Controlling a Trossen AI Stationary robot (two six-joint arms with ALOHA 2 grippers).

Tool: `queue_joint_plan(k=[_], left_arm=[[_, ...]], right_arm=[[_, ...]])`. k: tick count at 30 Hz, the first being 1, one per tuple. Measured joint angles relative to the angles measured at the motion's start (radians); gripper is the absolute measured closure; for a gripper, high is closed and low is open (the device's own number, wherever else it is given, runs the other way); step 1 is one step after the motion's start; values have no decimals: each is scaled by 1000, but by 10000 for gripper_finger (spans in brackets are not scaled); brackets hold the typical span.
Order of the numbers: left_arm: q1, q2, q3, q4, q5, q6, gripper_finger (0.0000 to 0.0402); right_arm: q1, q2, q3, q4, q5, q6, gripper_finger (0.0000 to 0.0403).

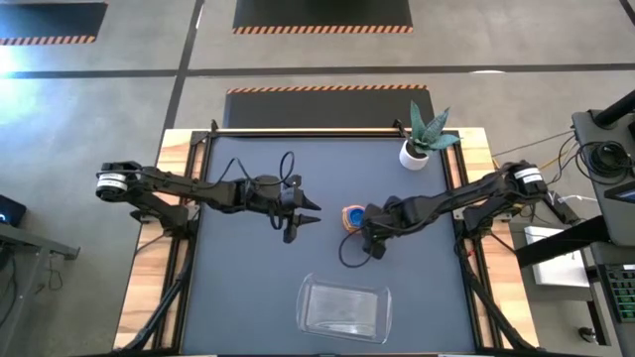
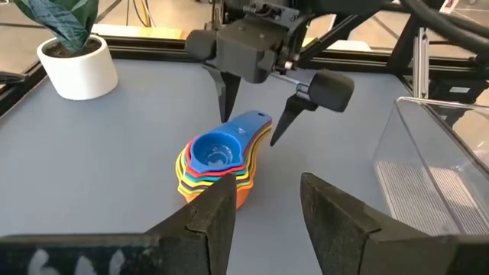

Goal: Nest measuring cups in basket
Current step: Put the stacked measuring cups on top of the transparent bin

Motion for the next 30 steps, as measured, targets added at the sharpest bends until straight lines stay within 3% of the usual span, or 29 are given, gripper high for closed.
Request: queue_joint_plan(k=[12,16,22,30], left_arm=[[1,0,0,5,0,6,272],[1,0,0,3,0,7,272],[1,0,0,3,0,7,272],[1,0,0,3,0,7,272]], right_arm=[[0,166,41,18,1,-56,79],[0,193,73,17,0,-72,97],[-2,202,95,-3,1,-78,155],[-3,188,94,-35,0,-78,269]])
